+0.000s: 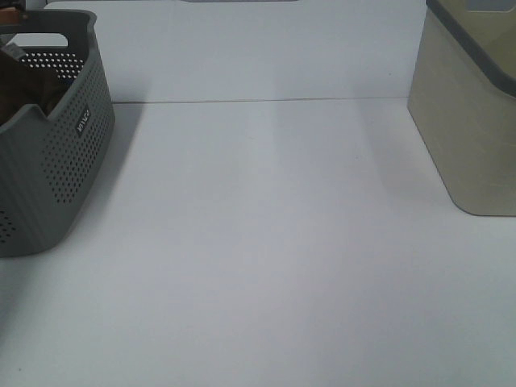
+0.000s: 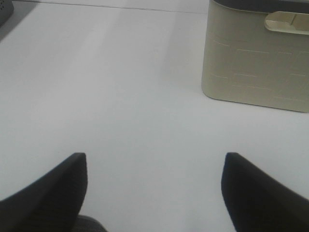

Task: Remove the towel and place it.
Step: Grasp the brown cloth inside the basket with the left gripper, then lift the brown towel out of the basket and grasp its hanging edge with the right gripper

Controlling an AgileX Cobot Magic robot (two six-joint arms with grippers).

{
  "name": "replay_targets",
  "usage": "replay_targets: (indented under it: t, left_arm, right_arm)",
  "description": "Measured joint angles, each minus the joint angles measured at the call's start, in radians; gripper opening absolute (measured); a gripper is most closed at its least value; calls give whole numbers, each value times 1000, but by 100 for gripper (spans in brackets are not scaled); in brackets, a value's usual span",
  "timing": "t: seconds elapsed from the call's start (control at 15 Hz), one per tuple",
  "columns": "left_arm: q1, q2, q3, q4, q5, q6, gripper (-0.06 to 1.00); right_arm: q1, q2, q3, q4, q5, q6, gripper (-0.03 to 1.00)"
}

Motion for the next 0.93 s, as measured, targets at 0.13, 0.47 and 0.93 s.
replay_targets:
  t: [0.13, 0.47, 0.93]
  left_arm:
    - [-37, -76, 0, -25, 15, 43, 0]
    - [-188, -286, 0, -33, 32, 120, 0]
    - [-400, -491, -1, -138, 67, 216, 0]
  right_arm:
    - [0, 0, 0, 0, 0, 0, 73]
    - [0, 0, 0, 0, 0, 0, 73]
    - [0, 0, 0, 0, 0, 0, 73]
